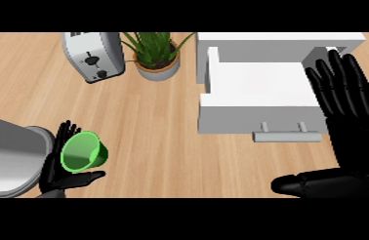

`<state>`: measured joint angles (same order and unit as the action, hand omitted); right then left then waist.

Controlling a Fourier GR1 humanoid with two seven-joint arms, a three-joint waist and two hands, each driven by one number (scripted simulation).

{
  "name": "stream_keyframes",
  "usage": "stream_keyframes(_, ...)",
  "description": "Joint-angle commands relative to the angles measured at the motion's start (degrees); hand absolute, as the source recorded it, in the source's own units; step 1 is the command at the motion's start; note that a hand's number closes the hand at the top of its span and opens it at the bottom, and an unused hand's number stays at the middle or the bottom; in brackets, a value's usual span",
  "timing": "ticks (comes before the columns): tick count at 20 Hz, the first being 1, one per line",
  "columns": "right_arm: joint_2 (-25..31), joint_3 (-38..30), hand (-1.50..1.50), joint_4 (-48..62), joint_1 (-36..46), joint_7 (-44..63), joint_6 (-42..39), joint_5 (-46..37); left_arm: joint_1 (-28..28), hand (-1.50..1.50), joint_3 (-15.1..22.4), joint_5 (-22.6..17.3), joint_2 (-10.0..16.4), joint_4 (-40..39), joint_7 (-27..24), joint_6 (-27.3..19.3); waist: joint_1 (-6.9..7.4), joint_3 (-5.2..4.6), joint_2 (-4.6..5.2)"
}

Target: Pick up the cup, place it into the drawer and close the drawer

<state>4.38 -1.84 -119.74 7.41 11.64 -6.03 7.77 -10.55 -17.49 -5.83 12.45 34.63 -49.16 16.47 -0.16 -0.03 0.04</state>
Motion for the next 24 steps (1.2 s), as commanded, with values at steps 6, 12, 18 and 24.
stream_keyframes(6,-2.04,4.14,-1.5,-3.44,-5.56,-0.92,0.21,-2.81,0.36,-1.5,1.32,-1.73,-1.19,-2.82,-2.98,3.5,-0.01,0.01,-0.06)
stream_keyframes(12,1.57,-1.66,-1.5,-1.4,-1.78,0.83,-2.3,3.16,-5.63,-1.5,0.02,-4.6,1.93,-8.56,-1.6,12.13,-0.43,-0.06,0.09)
stream_keyframes(18,0.61,-1.39,-1.5,0.27,-1.89,-1.8,-1.93,1.86,-6.35,1.5,1.21,-4.96,0.43,-8.37,-4.46,14.6,-0.36,-0.06,0.1)
stream_keyframes(24,1.08,-2.86,-1.5,2.9,-0.48,-3.57,-1.83,1.19,-6.66,1.5,1.5,-3.92,1.34,-8.56,-9.66,12.0,-0.27,-0.06,0.19)
